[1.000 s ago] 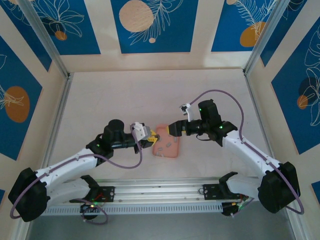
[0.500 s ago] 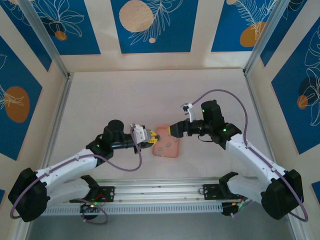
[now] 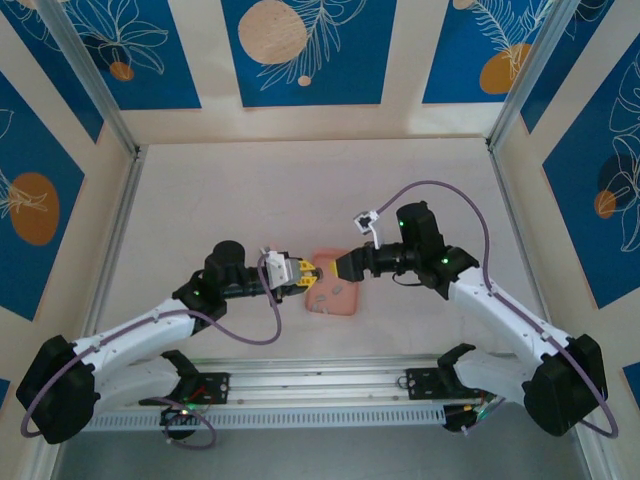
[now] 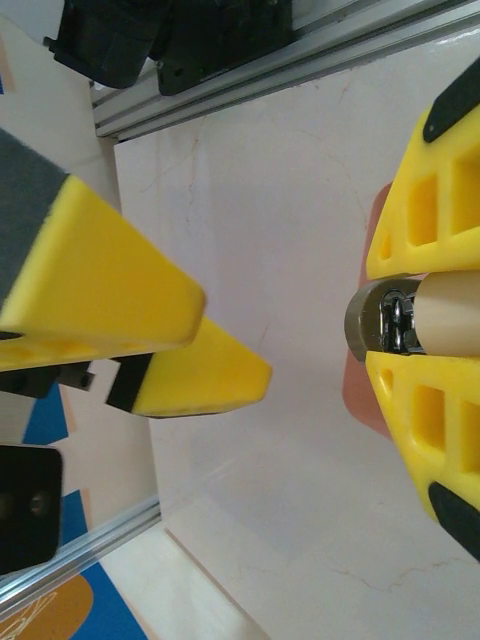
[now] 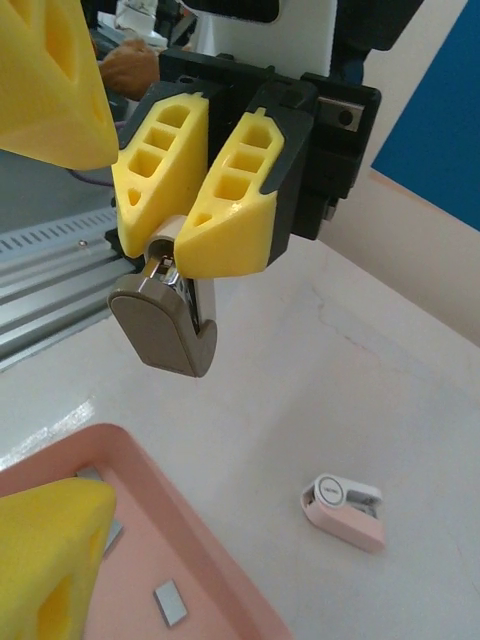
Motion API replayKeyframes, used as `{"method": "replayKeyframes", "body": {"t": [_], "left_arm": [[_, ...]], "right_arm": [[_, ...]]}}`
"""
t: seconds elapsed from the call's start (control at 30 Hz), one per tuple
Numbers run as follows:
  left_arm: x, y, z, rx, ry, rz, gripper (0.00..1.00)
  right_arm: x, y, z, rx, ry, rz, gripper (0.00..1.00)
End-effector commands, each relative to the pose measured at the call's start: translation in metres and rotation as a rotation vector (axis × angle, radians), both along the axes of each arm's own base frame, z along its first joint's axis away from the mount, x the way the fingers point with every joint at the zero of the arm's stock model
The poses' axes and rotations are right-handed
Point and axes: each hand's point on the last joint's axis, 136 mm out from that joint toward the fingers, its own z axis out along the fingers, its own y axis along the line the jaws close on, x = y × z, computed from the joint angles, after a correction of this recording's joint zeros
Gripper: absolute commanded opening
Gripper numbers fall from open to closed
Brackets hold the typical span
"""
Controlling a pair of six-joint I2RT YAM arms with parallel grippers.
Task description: Load the staples into the stapler
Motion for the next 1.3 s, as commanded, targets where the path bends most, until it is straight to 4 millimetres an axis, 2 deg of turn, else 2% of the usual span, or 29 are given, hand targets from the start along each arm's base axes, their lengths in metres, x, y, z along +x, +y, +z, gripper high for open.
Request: {"method": "replayKeyframes", "body": {"t": [0.0, 0.6, 0.83, 0.97, 1.1, 1.27], "left_arm": [[-0.008, -0.004, 0.008, -0.031, -0.036, -0.052, 0.0], [-0.01, -0.008, 0.014, -0.062, -0.042, -0.076, 0.0], [-0.011, -0.009, 0.019, -0.083, -0.045, -0.087, 0.0], [-0.012, -0.01, 0.02, -0.085, -0.047, -0.095, 0.0], [-0.01, -0.01, 0.023, -0.096, -0.049, -0.081, 0.0], [-0.003, -0.009, 0.027, -0.124, -0.039, -0.043, 0.0]], "right_arm": [[-0.014, 0.009, -0.002, 0.022, 0.028, 0.083, 0.81], [-0.002, 0.023, -0.021, -0.014, 0.081, 0.093, 0.8], [0.024, 0.004, -0.059, -0.072, 0.201, -0.067, 0.78], [0.035, -0.01, -0.073, -0.053, 0.263, -0.141, 0.77], [0.036, -0.016, -0.067, -0.02, 0.252, -0.155, 0.77], [0.028, -0.02, -0.046, 0.011, 0.136, -0.138, 0.79]]}}
